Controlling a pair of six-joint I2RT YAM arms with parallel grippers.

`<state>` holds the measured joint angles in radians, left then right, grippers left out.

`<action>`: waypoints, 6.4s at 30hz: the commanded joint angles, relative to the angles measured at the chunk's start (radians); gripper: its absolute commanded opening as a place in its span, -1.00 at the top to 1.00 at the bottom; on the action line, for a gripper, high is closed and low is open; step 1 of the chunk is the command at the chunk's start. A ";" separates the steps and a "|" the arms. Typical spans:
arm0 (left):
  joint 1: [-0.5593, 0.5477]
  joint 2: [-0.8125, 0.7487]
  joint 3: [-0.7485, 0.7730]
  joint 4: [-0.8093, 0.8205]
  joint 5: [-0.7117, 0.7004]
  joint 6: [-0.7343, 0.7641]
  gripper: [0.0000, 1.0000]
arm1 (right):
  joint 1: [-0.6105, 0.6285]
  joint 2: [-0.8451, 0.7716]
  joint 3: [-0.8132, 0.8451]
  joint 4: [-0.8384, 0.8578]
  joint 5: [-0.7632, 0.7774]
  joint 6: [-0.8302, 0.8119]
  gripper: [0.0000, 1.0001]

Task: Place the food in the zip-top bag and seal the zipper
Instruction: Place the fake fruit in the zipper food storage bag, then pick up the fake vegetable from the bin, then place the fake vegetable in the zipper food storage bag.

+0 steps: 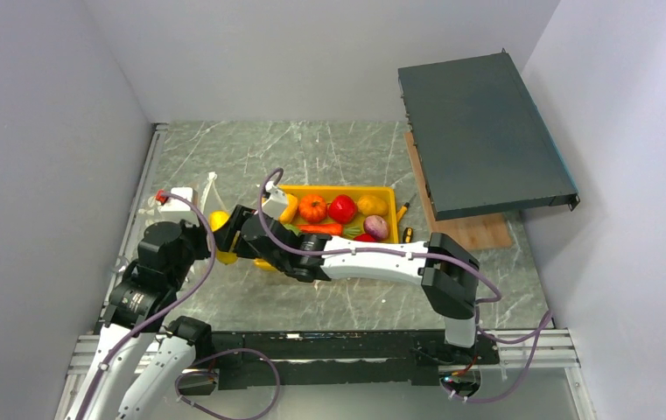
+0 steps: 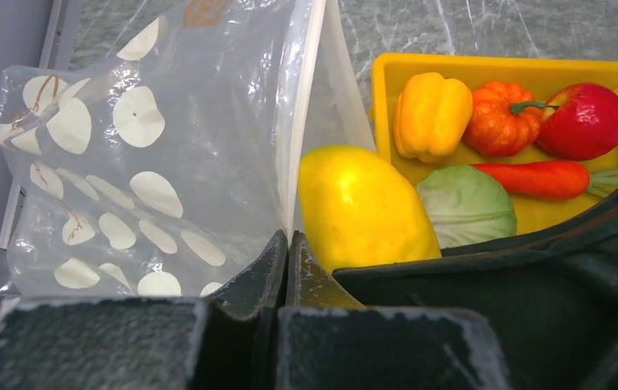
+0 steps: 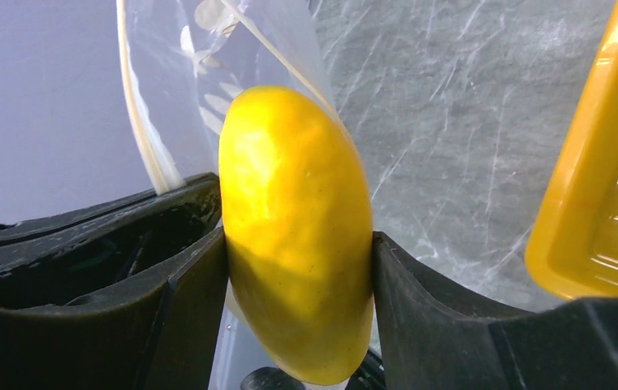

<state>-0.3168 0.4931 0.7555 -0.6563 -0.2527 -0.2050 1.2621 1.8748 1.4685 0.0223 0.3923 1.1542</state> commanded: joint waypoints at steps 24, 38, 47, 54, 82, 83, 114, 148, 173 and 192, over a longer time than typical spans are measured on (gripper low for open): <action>-0.003 0.031 -0.007 0.035 0.002 -0.012 1.00 | -0.008 -0.037 0.041 0.070 0.001 -0.214 -0.70; -0.004 0.054 -0.002 0.024 -0.017 -0.010 1.00 | -0.014 -0.358 -0.203 -0.100 0.012 -0.684 -0.54; -0.004 0.111 0.055 -0.027 -0.003 0.021 1.00 | -0.050 -0.479 -0.290 -0.561 0.276 -0.788 -0.66; -0.004 0.114 0.016 -0.010 0.042 0.022 1.00 | -0.121 -0.392 -0.286 -0.797 0.482 -0.753 -0.76; -0.004 0.107 0.006 0.010 0.016 0.041 1.00 | -0.363 -0.051 -0.278 -0.617 0.480 -0.790 -0.34; -0.005 0.105 0.005 0.009 0.016 0.042 1.00 | -0.366 -0.046 -0.278 -0.608 0.478 -0.795 -0.34; -0.004 0.117 0.008 0.003 0.022 0.038 1.00 | -0.270 -0.258 -0.314 -0.497 0.469 -0.835 0.66; -0.004 0.053 -0.003 0.013 0.012 0.039 1.00 | -0.091 -0.207 -0.276 0.429 -0.364 -0.538 1.00; -0.005 0.037 -0.002 0.011 0.004 0.037 1.00 | -0.108 0.084 -0.035 0.330 -0.140 -0.349 0.37; -0.004 0.056 0.002 0.001 -0.010 0.026 1.00 | -0.104 -0.048 -0.130 0.294 -0.298 -0.561 -0.39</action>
<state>-0.3180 0.5430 0.7555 -0.6769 -0.2520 -0.1707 1.1572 1.9297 1.3720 0.2806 0.1699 0.7025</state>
